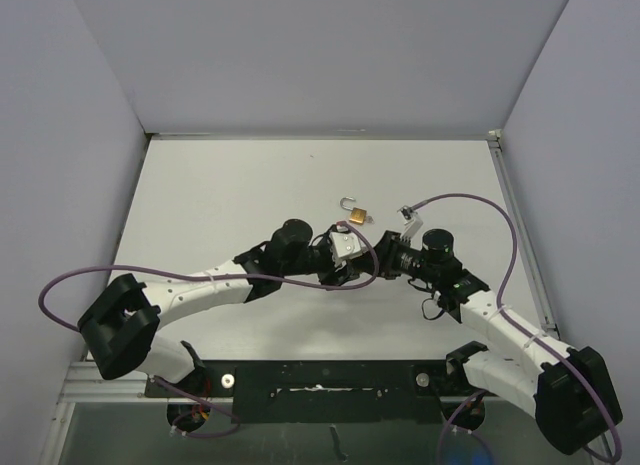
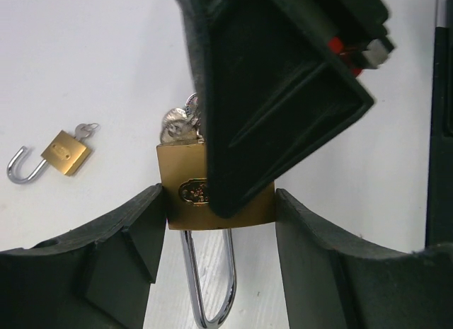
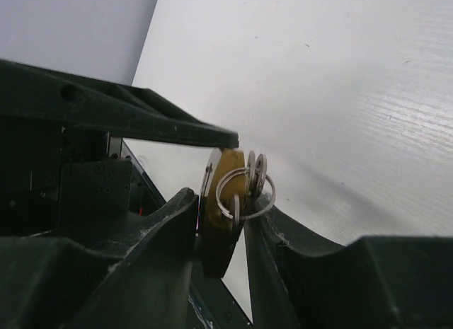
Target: Unlock with the key
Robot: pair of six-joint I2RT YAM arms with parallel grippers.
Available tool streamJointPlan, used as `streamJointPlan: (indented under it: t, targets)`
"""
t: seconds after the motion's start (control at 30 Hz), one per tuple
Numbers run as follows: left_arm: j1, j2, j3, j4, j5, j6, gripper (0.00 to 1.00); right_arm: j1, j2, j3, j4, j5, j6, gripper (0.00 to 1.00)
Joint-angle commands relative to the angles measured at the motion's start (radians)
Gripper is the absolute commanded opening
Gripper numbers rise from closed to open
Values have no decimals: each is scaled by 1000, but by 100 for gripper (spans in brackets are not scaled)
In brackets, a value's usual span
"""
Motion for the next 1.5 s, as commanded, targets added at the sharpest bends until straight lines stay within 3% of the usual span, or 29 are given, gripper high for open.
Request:
streamJointPlan:
  t: [0.0,0.1,0.4,0.43,0.57,0.6,0.93,1.2,1.47]
  targets:
    - [-33,-17,44,121,85,7,0,-1,16,3,79,16,-9,33]
    - [-43,-12,50,116,90,11,0,-2,24,0,92,18,-5,32]
    - [-36,-23,39,138,-2,-22,0,-5,9,-4,75,18,-3,2]
    - [-34,-24,39,140,-26,-32,8,-8,6,-5,72,19,-1,0]
    - [-29,-33,22,161,-73,-51,60,-20,-18,-8,73,26,13,0]
    - [-29,-40,11,167,-81,-51,62,-25,-23,-7,72,25,15,0]
    - [-15,-120,-117,215,-172,-79,63,-60,-43,-4,84,-11,35,0]
    - [-14,-46,-177,331,-169,-135,64,-60,-57,5,105,-30,59,0]
    - [-82,48,-211,415,-348,-100,65,-61,-79,15,130,-50,99,0]
